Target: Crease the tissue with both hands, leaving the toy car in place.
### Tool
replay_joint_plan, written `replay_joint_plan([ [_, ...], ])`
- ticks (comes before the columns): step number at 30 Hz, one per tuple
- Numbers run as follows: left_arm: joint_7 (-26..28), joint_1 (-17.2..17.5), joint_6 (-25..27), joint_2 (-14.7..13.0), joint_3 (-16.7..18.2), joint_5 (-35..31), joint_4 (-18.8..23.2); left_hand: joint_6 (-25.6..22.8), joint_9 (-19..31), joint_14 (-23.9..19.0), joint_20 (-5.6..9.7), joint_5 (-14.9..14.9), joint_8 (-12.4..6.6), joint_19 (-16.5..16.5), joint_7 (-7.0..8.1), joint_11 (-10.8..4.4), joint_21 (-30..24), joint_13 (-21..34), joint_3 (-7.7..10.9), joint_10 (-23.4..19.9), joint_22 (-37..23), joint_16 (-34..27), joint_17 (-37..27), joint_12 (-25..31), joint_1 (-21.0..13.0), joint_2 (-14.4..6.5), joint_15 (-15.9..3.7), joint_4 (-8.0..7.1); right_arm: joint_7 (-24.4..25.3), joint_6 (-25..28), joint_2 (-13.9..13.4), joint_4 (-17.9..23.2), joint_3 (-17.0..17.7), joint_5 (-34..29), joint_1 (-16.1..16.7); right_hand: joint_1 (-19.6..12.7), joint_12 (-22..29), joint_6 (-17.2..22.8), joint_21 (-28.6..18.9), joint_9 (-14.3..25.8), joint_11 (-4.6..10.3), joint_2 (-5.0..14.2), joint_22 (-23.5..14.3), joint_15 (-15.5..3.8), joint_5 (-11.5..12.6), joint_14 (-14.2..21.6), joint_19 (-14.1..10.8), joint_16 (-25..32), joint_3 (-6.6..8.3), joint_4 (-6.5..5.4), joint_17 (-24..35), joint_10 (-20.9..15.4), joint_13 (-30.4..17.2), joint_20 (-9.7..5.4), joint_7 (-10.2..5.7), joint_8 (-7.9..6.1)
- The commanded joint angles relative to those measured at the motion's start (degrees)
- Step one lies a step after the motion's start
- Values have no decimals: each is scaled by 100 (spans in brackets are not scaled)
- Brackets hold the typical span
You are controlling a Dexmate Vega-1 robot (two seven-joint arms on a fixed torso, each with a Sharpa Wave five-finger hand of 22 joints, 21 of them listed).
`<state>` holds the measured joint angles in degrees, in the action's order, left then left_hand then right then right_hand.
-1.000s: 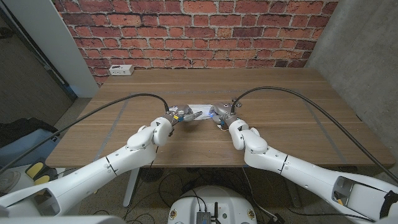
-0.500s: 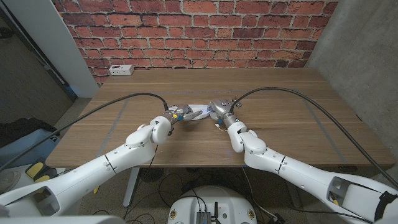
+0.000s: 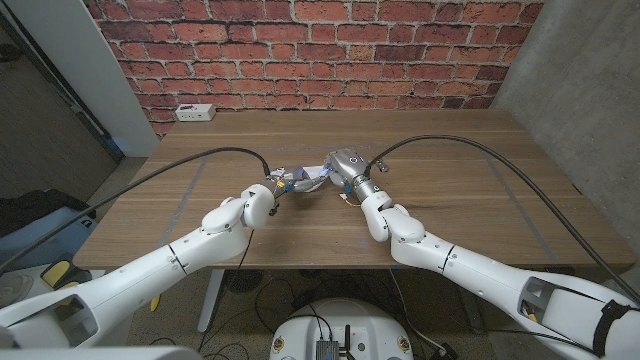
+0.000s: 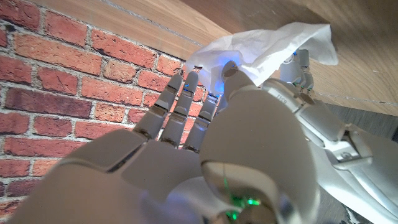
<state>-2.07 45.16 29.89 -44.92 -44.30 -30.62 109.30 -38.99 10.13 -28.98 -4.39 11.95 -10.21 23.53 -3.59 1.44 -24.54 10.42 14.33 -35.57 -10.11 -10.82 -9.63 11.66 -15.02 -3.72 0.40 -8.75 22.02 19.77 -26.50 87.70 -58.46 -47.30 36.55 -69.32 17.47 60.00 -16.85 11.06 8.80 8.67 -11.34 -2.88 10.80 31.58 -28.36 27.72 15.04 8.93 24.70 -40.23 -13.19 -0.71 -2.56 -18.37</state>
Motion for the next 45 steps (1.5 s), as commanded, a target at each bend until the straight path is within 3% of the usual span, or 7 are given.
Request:
replay_joint_plan([
  [1, -18, -57, -124, -7, -20, 97, -97, -26, 1, -39, 11, 57, -55, 68, -6, -14, 23, 11, -35, -49, -16, 11, -15, 6, 44, 12, -12, 17, 81, -421, 156, -319, -88, -14, -218, -41, -24, 27, -26, 32, 43, -13, -14, -1005, -12, -21, -45, -40, 14, -14, -2, -1, -15, 19, -25, 16],
  [22, 38, 21, -141, -63, 18, 133, 17, -210, 2, -58, -3, 80, -101, 99, -39, -10, 91, 12, -108, -78, -16, 21, -14, -5, 153, 69, -3, 53, 154, -968, 426, -915, -218, 171, -541, -14, -48, 31, -47, 36, 47, -17, -16, -1001, -20, -1, -42, -54, 0, -41, 31, -12, -26, 9, -51, 53],
  [29, 476, 276, -121, -143, 166, 7, 261, -72, 4, -233, -370, 103, -36, 149, 115, -148, 139, 21, -131, -82, -35, -22, -22, -13, 218, 50, 143, 86, 41, -939, 381, -906, -289, 112, -568, -15, -51, 77, -55, 36, 40, -19, -16, -1013, -20, 4, -44, -50, -6, -41, 49, -21, -31, 16, -58, 47],
  [34, 1012, 500, -38, -120, 249, -267, 369, -93, 7, -435, -611, 107, -61, 386, 235, -200, 99, 34, -96, -252, -52, -62, -26, 40, 193, -4, 71, 149, -25, -899, 352, -868, -323, 55, -573, -21, -48, 104, -60, 36, 17, -20, -17, -1012, -20, 2, -44, -60, -3, -37, 52, -39, -34, 18, -58, 46],
  [40, 1209, 616, -85, -78, 354, -246, 340, -111, 11, -572, -683, 97, -65, 673, 270, -284, 38, 45, 14, -328, -57, -61, -23, 44, 43, -94, -6, 268, -98, -857, 326, -808, -352, -19, -580, -41, -42, 141, -67, 34, 59, -37, -17, -1018, -17, 0, -47, -76, -1, -20, 52, -74, -33, 20, -44, 45],
  [45, 1794, 830, -401, -95, 472, -323, 306, -140, 13, -707, -699, 81, -78, 712, 266, -297, 54, 51, 79, -386, -57, -81, -22, 55, -47, -133, -35, 338, -229, -642, 269, -613, -324, -106, -535, -50, -43, 196, -72, 32, 50, -58, -16, -1019, -14, 0, -46, -89, -5, -9, 54, -87, -34, 28, -39, 38],
])
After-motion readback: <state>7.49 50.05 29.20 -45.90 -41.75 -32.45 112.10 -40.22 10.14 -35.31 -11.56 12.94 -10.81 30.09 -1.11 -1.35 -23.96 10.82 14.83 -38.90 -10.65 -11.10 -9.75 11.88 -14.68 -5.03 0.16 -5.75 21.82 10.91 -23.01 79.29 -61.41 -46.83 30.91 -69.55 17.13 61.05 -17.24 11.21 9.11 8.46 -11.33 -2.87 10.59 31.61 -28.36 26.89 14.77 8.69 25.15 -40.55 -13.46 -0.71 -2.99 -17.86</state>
